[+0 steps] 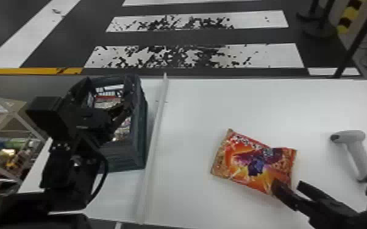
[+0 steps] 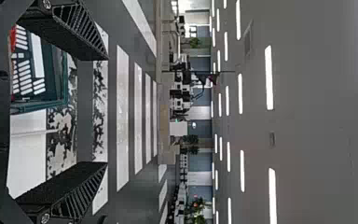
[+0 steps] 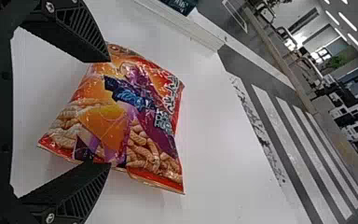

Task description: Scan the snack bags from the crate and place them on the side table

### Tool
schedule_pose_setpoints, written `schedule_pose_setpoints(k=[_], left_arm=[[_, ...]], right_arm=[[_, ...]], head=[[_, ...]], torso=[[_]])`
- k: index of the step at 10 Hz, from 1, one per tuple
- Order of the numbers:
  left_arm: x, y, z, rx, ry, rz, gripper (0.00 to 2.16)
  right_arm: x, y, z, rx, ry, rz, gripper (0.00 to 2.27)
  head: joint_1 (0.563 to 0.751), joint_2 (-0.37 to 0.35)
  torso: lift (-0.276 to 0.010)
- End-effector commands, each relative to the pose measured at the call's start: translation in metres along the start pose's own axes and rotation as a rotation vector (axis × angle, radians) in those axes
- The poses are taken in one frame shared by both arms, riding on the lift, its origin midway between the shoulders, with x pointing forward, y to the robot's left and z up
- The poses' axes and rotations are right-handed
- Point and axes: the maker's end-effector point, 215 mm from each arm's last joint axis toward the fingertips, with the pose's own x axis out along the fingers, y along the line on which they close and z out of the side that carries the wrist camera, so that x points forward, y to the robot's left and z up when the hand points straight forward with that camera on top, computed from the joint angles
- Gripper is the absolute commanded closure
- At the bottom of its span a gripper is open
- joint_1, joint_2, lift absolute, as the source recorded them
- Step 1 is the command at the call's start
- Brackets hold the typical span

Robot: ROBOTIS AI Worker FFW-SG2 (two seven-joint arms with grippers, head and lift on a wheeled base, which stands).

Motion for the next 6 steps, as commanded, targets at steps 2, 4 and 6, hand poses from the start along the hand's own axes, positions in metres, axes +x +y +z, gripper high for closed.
schedule_pose_setpoints(k=[2, 4, 6], left_arm=[[-0.004, -0.003, -0.002, -0.01, 0.003, -0.012, 0.08], [-0.006, -0.006, -0.003, -0.014, 0.008, -0.024, 0.08], [-0.008, -0.006, -0.007, -0.014, 0.018, -0.027, 0.08]], right_arm=[[0.001, -0.002, -0.011, 0.037, 0.051, 0.009, 0.08], [0.001, -0.011, -0.018, 0.053, 0.069, -0.002, 0.08], [0.003, -0.018, -0.022, 0.065, 0.076, -0.013, 0.08]], head=[[0.695, 0.142], [0.695, 0.14], [0.695, 0.132]], torso=[[-0.094], [-0.094], [-0.094]])
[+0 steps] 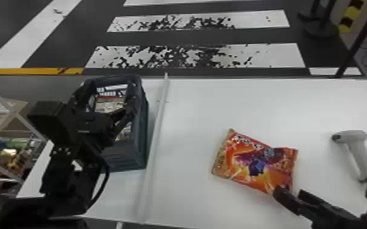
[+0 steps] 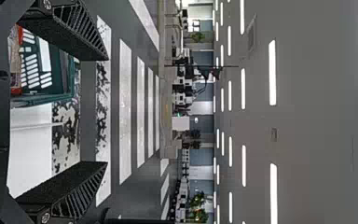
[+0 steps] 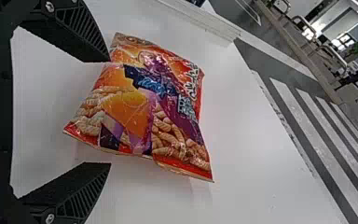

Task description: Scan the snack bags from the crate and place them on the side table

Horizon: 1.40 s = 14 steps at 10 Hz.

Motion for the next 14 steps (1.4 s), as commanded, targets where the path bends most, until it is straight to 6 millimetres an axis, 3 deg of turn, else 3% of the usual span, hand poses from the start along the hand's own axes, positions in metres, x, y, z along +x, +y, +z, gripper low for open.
schedule_pose_setpoints(k=[1, 4, 5, 6, 7, 8, 9, 12, 14], left_arm=[[-0.001, -0.001, -0.002, -0.002, 0.004, -0.001, 0.08], [-0.003, -0.002, -0.006, -0.003, 0.015, -0.009, 0.08], [-0.004, -0.001, -0.007, -0.004, 0.016, -0.007, 0.08], [-0.005, 0.0, -0.008, -0.006, 0.019, -0.007, 0.08], [-0.006, 0.0, -0.009, -0.006, 0.02, -0.008, 0.08], [-0.006, 0.0, -0.009, -0.005, 0.022, -0.007, 0.08], [-0.006, 0.0, -0.009, -0.005, 0.022, -0.007, 0.08], [-0.006, 0.001, -0.011, -0.01, 0.024, -0.007, 0.08], [-0.006, 0.003, -0.01, -0.013, 0.024, -0.005, 0.08]], right_arm=[[0.003, -0.006, -0.006, 0.017, 0.018, 0.0, 0.08], [0.014, -0.006, -0.012, 0.053, 0.045, 0.02, 0.13], [0.02, -0.004, -0.015, 0.077, 0.056, 0.043, 0.31], [0.024, -0.003, -0.014, 0.102, 0.052, 0.065, 0.59], [0.029, -0.005, -0.012, 0.106, 0.047, 0.065, 1.17], [0.031, -0.008, -0.001, 0.092, 0.006, 0.062, 1.82], [0.032, -0.01, 0.013, 0.082, -0.047, 0.071, 2.15], [0.015, -0.002, 0.062, 0.031, -0.224, 0.133, 2.24], [-0.012, 0.007, 0.122, -0.104, -0.369, 0.1, 2.24]], head=[[0.695, 0.128], [0.695, 0.131], [0.695, 0.132], [0.695, 0.136], [0.695, 0.144], [0.695, 0.146], [0.695, 0.142], [0.695, 0.122], [0.695, 0.094]], torso=[[-0.094], [-0.094], [-0.094], [-0.094], [-0.094], [-0.094], [-0.094], [-0.094], [-0.094]])
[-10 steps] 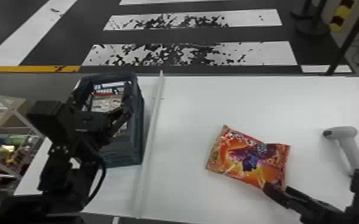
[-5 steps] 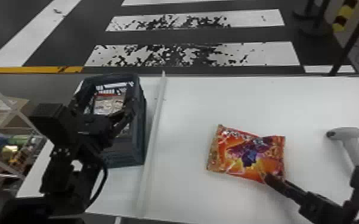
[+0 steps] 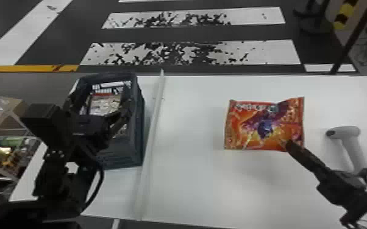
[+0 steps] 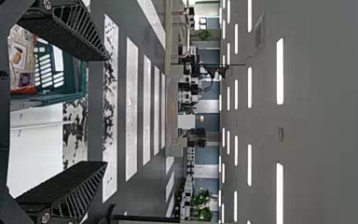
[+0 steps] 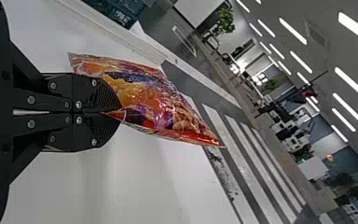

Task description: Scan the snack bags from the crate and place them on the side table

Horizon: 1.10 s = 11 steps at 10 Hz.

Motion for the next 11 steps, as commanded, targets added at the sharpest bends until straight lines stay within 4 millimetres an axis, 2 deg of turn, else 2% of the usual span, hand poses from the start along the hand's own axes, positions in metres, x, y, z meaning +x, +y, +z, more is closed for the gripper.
schedule_pose_setpoints(k=[1, 2, 3, 4, 5, 6, 7, 8, 9, 10, 11], left_arm=[[0.0, 0.002, 0.001, -0.004, -0.002, 0.004, 0.08], [0.001, 0.003, 0.002, -0.006, -0.002, 0.006, 0.08], [0.001, 0.004, 0.001, -0.011, -0.002, 0.006, 0.08], [0.002, 0.005, 0.0, -0.016, 0.002, 0.007, 0.08], [0.001, 0.006, 0.0, -0.023, 0.003, 0.007, 0.08], [0.001, 0.01, -0.001, -0.026, 0.005, 0.013, 0.08], [0.002, 0.012, -0.001, -0.029, 0.004, 0.015, 0.08], [0.002, 0.013, 0.0, -0.033, 0.002, 0.016, 0.08], [0.002, 0.014, -0.001, -0.036, 0.005, 0.017, 0.08], [0.003, 0.015, -0.001, -0.037, 0.004, 0.018, 0.08], [0.003, 0.014, -0.001, -0.041, 0.004, 0.016, 0.08]], right_arm=[[-0.009, 0.013, 0.059, -0.205, -0.125, -0.023, 2.24], [-0.016, 0.033, 0.094, -0.402, -0.22, -0.047, 2.24], [-0.021, 0.065, 0.113, -0.595, -0.289, -0.023, 2.24], [-0.025, 0.096, 0.116, -0.803, -0.338, -0.006, 2.24], [-0.022, 0.12, 0.099, -0.987, -0.34, 0.006, 2.24], [-0.019, 0.142, 0.064, -1.184, -0.329, 0.042, 2.24], [-0.012, 0.15, 0.017, -1.361, -0.279, 0.066, 2.24], [-0.007, 0.144, -0.029, -1.502, -0.212, 0.078, 2.24], [-0.001, 0.121, -0.067, -1.649, -0.12, 0.043, 2.24], [0.004, 0.087, -0.09, -1.804, -0.017, -0.045, 2.24], [0.003, 0.051, -0.097, -1.959, 0.071, -0.166, 2.24]], head=[[0.695, 0.083], [0.695, 0.063], [0.695, 0.049], [0.695, 0.055], [0.695, 0.065], [0.695, 0.092], [0.695, 0.136], [0.695, 0.189], [0.695, 0.216], [0.695, 0.252], [0.695, 0.259]], torso=[[-0.094], [-0.094], [-0.094], [-0.094], [-0.094], [-0.094], [-0.094], [-0.094], [-0.094], [-0.094], [-0.094]])
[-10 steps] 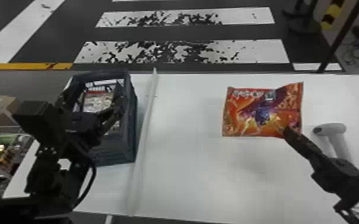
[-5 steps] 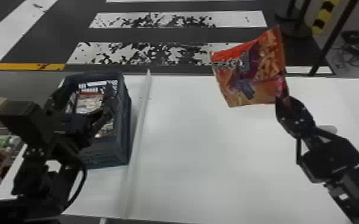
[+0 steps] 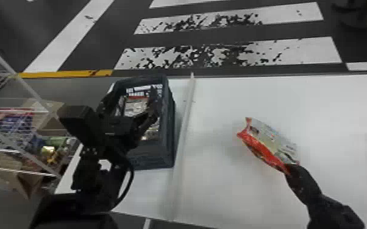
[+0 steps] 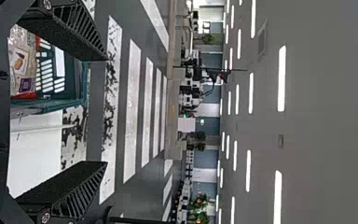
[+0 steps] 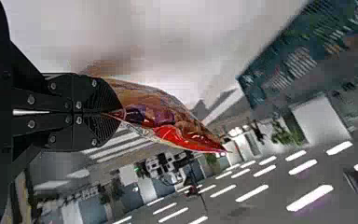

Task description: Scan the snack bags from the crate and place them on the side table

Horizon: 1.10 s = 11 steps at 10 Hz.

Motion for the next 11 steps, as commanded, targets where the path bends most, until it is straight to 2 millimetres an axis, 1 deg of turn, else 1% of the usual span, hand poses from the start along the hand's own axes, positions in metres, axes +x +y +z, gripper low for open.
schedule_pose_setpoints(k=[1, 2, 3, 4, 5, 6, 7, 8, 10, 11], left_arm=[[0.0, 0.0, -0.001, -0.005, 0.002, 0.001, 0.08], [0.0, 0.0, -0.002, -0.007, 0.003, 0.001, 0.08], [0.0, 0.001, -0.002, -0.008, 0.003, 0.002, 0.08], [0.0, 0.002, -0.003, -0.008, 0.004, 0.004, 0.08], [0.0, 0.002, -0.003, -0.009, 0.004, 0.003, 0.08], [0.0, 0.002, -0.003, -0.01, 0.004, 0.004, 0.08], [0.0, 0.004, -0.002, -0.013, 0.003, 0.006, 0.08], [0.0, 0.007, -0.003, -0.02, 0.003, 0.009, 0.08], [0.0, 0.01, -0.002, -0.021, 0.003, 0.014, 0.08], [0.0, 0.01, -0.003, -0.021, 0.002, 0.014, 0.08]], right_arm=[[-0.001, 0.023, -0.037, -0.203, 0.136, 0.022, 2.24], [-0.003, 0.031, -0.04, -0.232, 0.155, 0.038, 2.19], [-0.004, 0.031, -0.033, -0.215, 0.146, 0.037, 1.84], [-0.006, 0.02, -0.023, -0.148, 0.129, 0.027, 0.94], [-0.007, 0.006, -0.014, -0.05, 0.116, 0.043, 0.09], [-0.006, -0.008, -0.008, 0.036, 0.107, 0.057, 0.0], [-0.004, -0.019, -0.002, 0.172, 0.081, 0.112, 0.04], [-0.003, -0.027, 0.0, 0.306, 0.059, 0.17, 0.06], [-0.003, -0.041, -0.009, 0.602, 0.03, 0.29, 0.06], [-0.004, -0.039, -0.021, 0.697, 0.049, 0.361, 0.06]], head=[[0.695, 0.237], [0.695, 0.221], [0.695, 0.2], [0.695, 0.199], [0.695, 0.203], [0.695, 0.213], [0.695, 0.22], [0.695, 0.228], [0.695, 0.237], [0.695, 0.236]], torso=[[-0.094], [-0.094], [-0.094], [-0.094], [-0.094], [-0.094], [-0.094], [-0.094], [-0.094], [-0.094]])
